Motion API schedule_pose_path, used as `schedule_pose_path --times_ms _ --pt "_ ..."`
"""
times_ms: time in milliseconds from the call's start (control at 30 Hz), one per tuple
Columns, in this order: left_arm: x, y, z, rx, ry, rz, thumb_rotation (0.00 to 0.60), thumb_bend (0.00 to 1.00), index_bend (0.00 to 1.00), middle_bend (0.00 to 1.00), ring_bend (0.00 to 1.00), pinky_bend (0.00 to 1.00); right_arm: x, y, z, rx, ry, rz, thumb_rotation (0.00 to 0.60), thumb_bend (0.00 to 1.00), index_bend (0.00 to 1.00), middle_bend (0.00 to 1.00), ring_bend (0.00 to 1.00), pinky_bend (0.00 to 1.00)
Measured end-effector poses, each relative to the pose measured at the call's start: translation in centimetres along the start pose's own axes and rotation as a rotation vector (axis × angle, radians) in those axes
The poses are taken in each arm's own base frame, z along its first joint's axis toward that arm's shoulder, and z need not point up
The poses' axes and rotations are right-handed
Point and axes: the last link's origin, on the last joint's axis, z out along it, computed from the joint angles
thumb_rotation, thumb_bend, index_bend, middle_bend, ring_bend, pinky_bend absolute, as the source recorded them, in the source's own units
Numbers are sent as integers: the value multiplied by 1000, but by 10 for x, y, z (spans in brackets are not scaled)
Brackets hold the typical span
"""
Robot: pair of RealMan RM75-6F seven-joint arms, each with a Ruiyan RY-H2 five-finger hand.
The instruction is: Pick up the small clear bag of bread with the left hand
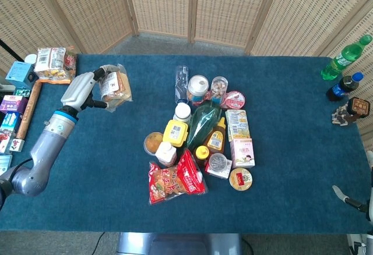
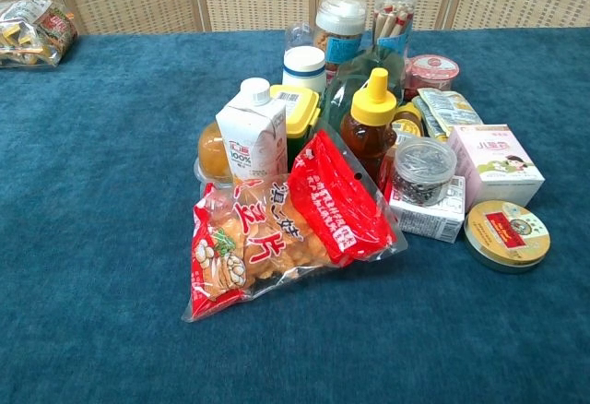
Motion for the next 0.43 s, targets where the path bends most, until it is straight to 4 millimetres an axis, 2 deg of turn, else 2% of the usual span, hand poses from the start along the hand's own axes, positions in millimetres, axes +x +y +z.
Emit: schedule_pose_path --times_ms 433 --pt "-2 9 1 -31 9 -15 600 358 787 696 903 863 1 3 -1 -1 6 10 528 0 0 0 0 0"
